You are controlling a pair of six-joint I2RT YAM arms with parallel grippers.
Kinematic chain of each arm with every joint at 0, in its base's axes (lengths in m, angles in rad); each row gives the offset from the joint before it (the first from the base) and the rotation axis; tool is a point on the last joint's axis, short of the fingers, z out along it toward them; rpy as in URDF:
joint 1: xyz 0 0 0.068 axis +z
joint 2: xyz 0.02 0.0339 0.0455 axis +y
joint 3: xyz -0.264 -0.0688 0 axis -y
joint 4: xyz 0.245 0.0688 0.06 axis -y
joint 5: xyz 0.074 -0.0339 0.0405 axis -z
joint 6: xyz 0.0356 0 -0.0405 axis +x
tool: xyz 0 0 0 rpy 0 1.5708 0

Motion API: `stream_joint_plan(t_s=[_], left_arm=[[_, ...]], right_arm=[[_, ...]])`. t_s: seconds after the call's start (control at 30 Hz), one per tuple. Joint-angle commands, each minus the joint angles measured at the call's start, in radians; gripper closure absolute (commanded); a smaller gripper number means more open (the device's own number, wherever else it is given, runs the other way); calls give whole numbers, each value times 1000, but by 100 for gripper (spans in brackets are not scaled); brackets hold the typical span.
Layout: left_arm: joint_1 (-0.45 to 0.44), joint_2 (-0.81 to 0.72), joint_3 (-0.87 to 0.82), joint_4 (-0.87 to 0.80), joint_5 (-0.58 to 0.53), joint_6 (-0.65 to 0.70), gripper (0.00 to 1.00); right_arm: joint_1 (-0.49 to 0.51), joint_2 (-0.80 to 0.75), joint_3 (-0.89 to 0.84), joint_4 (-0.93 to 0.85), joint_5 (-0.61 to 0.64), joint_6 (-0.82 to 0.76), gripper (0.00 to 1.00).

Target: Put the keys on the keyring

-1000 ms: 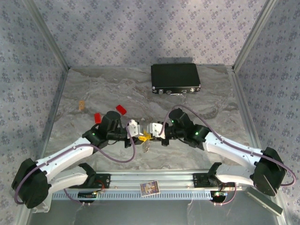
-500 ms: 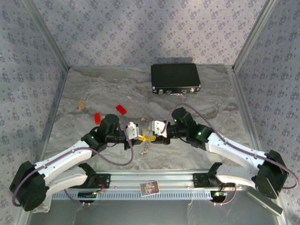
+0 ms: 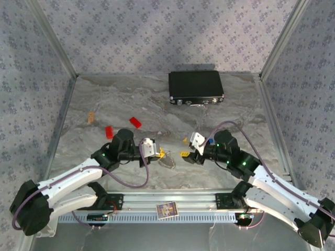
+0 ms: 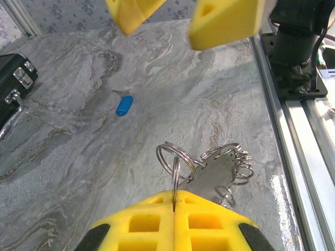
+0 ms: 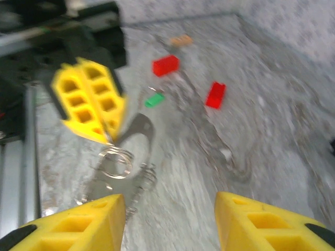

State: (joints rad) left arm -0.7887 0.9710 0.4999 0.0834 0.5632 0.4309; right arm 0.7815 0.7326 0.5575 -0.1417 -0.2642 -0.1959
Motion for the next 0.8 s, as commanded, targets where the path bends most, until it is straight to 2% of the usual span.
stream_joint_plan(t_s=[0.0,0.03,0.17,0.27,0.57,0.77], left_arm=[[-14,2,5,42,1,32,100],[-15,2,3,45,0,32,100],[-17,11,-1,51,0,34,100],[-19,17,-4,61,1,33,100],[-24,17,1,38,24,40,100],[-26,21,9,19,43,50,100]], right_arm=[[5,-6,13,-88,197,189,53],[5,-4,22,-110,180,213,52],[29,-7,5,-123,-24,231,50],[62,0,-30,-75,-84,192,49],[147,70,-34,50,-39,28,50],[151,81,1,-3,-7,-186,50]])
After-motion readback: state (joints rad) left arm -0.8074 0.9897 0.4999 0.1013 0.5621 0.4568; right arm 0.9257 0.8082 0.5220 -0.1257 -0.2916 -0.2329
